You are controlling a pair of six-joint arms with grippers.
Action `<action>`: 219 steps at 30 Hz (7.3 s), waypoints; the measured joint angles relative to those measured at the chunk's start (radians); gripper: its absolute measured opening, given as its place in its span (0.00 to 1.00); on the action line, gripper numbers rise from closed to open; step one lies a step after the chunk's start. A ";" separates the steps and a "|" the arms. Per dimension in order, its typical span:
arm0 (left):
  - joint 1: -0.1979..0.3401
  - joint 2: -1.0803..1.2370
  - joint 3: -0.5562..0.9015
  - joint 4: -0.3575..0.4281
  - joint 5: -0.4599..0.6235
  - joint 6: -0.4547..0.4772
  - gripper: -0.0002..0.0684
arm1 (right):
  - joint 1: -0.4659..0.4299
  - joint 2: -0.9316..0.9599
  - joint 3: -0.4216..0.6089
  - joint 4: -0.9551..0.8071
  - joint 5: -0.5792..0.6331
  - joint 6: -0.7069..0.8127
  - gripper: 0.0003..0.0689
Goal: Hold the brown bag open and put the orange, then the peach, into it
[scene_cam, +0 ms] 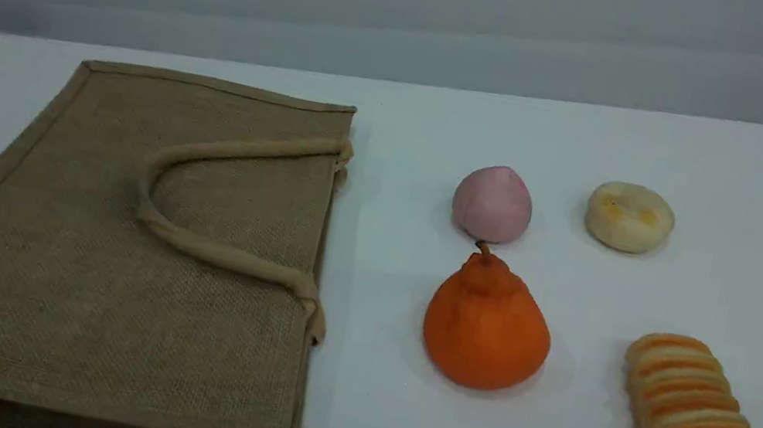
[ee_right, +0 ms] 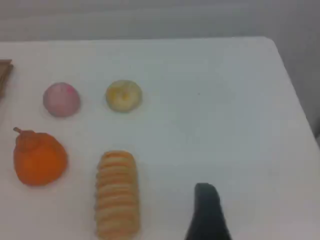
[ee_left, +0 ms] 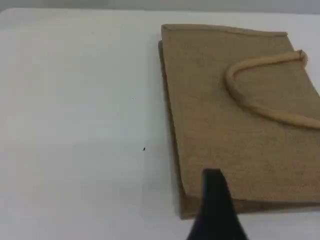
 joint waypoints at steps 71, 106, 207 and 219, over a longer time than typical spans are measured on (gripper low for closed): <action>-0.012 2.014 -0.649 -0.194 -0.642 -0.047 0.64 | 0.000 1.577 -0.311 1.315 -0.712 -1.110 0.63; -0.081 2.210 -0.785 -0.239 -0.635 -0.028 0.12 | 0.000 1.588 -0.311 1.313 -0.728 -1.110 0.63; -0.080 1.802 -1.404 -0.451 0.141 0.653 0.12 | 0.348 2.074 -0.415 1.791 -0.748 -1.672 0.05; -0.080 1.802 -1.404 -0.452 0.141 0.653 0.12 | 0.348 1.613 -0.337 1.679 -0.894 -1.672 0.03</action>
